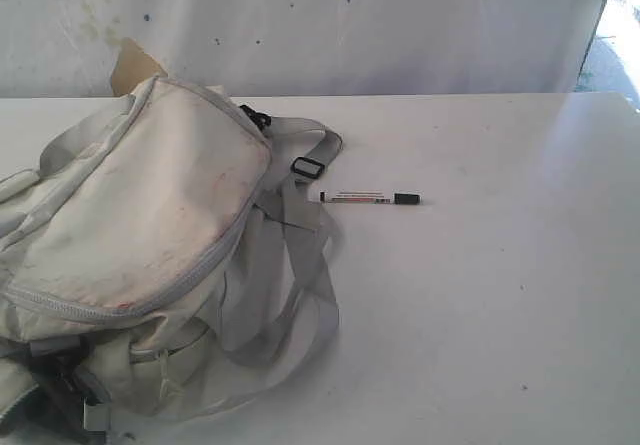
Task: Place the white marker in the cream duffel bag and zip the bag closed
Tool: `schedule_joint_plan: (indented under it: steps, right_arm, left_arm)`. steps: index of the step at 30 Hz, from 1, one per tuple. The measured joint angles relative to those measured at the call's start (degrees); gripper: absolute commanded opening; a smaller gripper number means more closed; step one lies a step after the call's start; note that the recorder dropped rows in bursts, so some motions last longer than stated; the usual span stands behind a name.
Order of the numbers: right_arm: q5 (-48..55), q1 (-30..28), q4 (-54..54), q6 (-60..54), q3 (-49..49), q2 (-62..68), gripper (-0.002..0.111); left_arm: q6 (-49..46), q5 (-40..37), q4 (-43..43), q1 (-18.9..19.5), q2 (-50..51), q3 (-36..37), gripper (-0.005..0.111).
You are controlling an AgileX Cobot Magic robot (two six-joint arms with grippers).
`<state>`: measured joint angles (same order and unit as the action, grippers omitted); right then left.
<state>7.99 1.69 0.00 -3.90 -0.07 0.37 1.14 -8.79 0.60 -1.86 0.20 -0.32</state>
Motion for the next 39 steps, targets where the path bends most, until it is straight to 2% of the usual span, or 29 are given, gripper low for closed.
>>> schedule_joint_plan:
  steps: [18, 25, 27, 32, 39]
  right_arm:
    - [-1.61, 0.0, 0.0, 0.0, 0.0, 0.0, 0.0]
    - [-11.45, 0.0, 0.0, 0.67, 0.0, 0.0, 0.0]
    - [-14.32, 0.0, 0.0, 2.11, 0.0, 0.0, 0.0]
    - [-15.03, 0.0, 0.0, 6.64, -2.38, -0.09, 0.0]
    - [1.25, 0.0, 0.0, 7.75, -15.41, -0.12, 0.0]
  left_arm:
    - [0.0, 0.33, 0.0, 0.0, 0.0, 0.0, 0.0]
    - [0.15, 10.61, 0.0, 0.0, 0.0, 0.0, 0.0]
    - [0.43, 11.25, 0.0, 0.0, 0.0, -0.13, 0.0]
    - [1.1, 6.79, 0.0, 0.0, 0.0, -5.9, 0.0]
    - [1.21, -6.85, -0.11, 0.0, -0.1, -18.59, 0.0]
